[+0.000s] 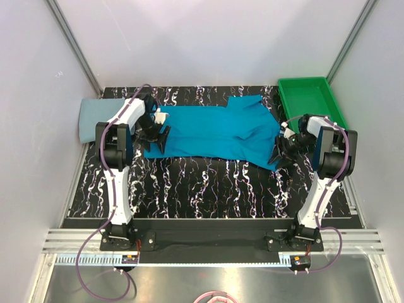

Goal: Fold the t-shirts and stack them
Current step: Fold the tshirt

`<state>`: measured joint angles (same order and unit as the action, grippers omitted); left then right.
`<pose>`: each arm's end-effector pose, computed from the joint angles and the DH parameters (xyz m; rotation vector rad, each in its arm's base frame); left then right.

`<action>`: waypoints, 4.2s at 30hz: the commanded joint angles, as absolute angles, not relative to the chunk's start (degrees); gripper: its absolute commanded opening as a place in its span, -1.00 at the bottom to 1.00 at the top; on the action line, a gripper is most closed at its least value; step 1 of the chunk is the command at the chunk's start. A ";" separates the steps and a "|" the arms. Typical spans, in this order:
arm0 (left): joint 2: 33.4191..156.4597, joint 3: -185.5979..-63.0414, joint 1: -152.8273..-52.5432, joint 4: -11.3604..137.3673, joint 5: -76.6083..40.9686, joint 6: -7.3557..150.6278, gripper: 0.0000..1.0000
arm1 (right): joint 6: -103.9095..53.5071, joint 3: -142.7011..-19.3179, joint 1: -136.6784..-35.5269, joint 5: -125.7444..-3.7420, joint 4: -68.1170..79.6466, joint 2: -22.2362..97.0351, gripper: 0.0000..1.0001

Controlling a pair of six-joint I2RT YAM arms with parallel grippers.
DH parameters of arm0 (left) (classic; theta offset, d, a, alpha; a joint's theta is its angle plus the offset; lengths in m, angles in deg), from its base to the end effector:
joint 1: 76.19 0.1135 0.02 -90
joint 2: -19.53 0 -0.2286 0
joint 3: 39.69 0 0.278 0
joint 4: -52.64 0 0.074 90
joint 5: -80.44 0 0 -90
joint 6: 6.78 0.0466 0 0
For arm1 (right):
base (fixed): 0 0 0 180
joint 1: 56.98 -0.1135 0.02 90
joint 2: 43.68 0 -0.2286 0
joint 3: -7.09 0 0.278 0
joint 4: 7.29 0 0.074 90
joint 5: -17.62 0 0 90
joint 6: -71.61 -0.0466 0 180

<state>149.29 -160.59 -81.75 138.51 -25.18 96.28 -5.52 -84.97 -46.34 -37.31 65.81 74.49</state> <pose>0.4278 -0.0543 0.1279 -0.4761 -3.0108 0.4254 0.3584 -0.0401 0.0820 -0.0177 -2.9610 -0.9642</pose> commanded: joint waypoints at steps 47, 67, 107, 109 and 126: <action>146.79 -154.98 -88.49 138.93 -26.09 95.70 0.51 | -1.33 -90.54 -41.07 -39.25 70.82 74.71 -0.97; 148.38 -154.10 -83.04 138.50 -17.56 95.17 0.50 | 2.44 -93.27 -40.98 -43.20 76.27 75.32 -0.98; 146.89 -155.68 -81.28 137.88 -17.13 93.94 -0.28 | 2.00 -94.41 -40.98 -41.89 76.36 75.50 -0.99; 144.78 -156.03 -81.28 137.27 -15.89 93.68 -0.28 | 2.00 -94.32 -40.98 -41.80 76.27 75.50 -0.99; 150.57 -160.95 -82.34 137.79 -22.04 94.29 -0.09 | 1.30 -95.38 -40.98 -41.62 76.19 75.59 -0.99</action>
